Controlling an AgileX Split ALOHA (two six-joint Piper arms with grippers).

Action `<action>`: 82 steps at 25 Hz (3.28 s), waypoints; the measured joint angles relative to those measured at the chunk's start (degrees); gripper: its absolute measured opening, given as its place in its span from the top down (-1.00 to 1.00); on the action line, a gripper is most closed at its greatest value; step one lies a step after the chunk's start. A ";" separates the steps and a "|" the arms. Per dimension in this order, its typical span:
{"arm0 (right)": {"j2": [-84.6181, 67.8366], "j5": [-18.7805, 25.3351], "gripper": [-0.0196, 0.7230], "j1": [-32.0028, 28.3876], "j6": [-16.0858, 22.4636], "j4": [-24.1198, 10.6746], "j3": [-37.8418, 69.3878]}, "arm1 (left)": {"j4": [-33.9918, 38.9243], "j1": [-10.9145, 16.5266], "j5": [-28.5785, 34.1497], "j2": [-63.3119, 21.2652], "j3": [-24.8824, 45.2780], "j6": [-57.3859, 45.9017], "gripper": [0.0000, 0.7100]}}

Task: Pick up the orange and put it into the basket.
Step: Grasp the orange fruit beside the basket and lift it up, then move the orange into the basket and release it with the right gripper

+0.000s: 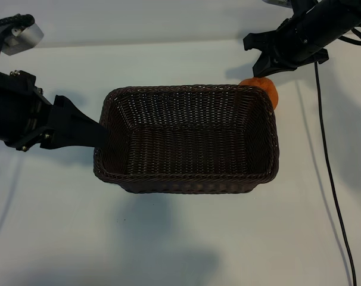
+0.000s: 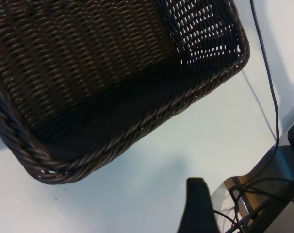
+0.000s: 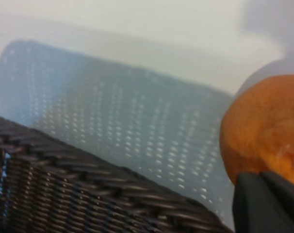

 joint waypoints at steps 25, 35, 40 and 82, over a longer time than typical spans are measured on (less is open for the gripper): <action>5.13 -2.80 -0.46 0.00 3.61 -0.65 0.00 | 0.00 0.00 0.00 0.00 0.00 0.00 -0.53; 5.33 -2.80 -0.44 0.00 3.73 -4.31 0.00 | 0.00 0.00 0.00 0.00 0.00 0.00 -0.53; 5.33 -2.75 -0.44 0.00 3.79 -6.31 0.00 | 0.00 0.00 0.00 0.00 0.00 0.00 -0.53; -0.18 4.16 0.70 0.00 3.84 -8.06 -3.31 | 0.00 0.00 0.19 0.00 0.00 0.00 -0.53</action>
